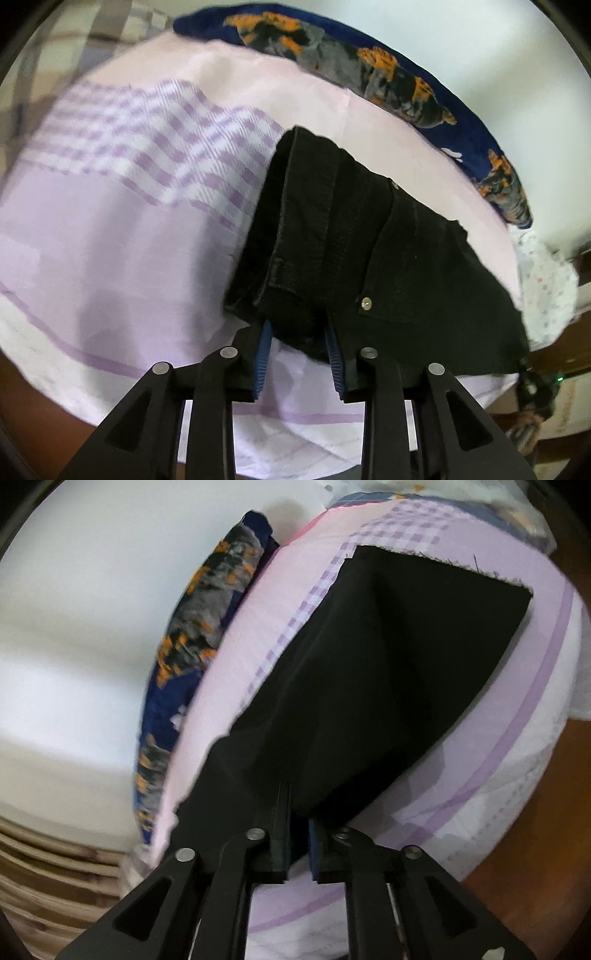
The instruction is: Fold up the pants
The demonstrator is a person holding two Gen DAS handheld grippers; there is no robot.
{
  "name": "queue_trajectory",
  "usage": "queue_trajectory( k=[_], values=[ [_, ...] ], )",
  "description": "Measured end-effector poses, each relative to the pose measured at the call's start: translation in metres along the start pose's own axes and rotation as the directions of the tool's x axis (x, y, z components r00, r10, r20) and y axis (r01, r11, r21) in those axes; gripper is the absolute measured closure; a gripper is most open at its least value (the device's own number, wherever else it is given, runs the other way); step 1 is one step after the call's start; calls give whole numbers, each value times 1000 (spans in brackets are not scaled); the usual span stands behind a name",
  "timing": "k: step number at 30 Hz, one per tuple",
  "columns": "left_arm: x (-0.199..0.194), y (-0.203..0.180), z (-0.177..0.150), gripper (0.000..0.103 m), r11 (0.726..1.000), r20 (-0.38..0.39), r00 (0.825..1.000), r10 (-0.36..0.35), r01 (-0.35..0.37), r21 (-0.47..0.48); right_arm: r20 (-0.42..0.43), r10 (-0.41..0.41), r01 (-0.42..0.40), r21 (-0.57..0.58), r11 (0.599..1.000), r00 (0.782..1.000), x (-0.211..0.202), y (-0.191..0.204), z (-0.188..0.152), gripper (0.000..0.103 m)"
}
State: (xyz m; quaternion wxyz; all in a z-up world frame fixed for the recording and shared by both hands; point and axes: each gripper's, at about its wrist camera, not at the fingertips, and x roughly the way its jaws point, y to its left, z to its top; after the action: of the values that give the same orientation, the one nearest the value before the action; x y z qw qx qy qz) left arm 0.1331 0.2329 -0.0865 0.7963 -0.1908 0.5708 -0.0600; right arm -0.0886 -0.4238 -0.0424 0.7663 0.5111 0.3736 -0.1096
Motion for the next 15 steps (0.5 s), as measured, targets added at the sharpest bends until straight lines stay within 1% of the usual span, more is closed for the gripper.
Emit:
queue_trajectory(
  k=[1, 2, 4, 7, 9, 10, 12, 15],
  values=[
    [-6, -4, -1, 73, 999, 18, 999, 36, -37, 18, 13, 12, -12, 21, 1000, 1000, -1, -4, 3, 75],
    [-9, -6, -1, 72, 999, 26, 999, 42, -43, 24, 36, 33, -35, 47, 998, 999, -3, -7, 6, 72],
    [-15, -13, -2, 72, 998, 48, 998, 51, -52, 27, 78, 91, -99, 101, 990, 993, -8, -17, 14, 71],
    [-21, -32, -3, 72, 990, 90, 989, 114, -120, 75, 130, 151, -172, 170, 970, 980, -13, -28, 28, 71],
    [-24, -42, -4, 72, 983, 116, 983, 141, -153, 102, 154, 153, -181, 188, 965, 976, -15, -31, 36, 71],
    [-25, -44, -3, 72, 982, 121, 981, 150, -162, 100, 175, 150, -182, 186, 965, 973, -17, -33, 42, 71],
    [-25, -39, -1, 72, 987, 116, 983, 141, -148, 60, 197, 143, -181, 188, 965, 970, -19, -36, 50, 71],
    [-18, -19, 2, 72, 992, 82, 990, 116, -112, -50, 237, 135, -184, 197, 963, 962, -23, -44, 64, 71]
  ],
)
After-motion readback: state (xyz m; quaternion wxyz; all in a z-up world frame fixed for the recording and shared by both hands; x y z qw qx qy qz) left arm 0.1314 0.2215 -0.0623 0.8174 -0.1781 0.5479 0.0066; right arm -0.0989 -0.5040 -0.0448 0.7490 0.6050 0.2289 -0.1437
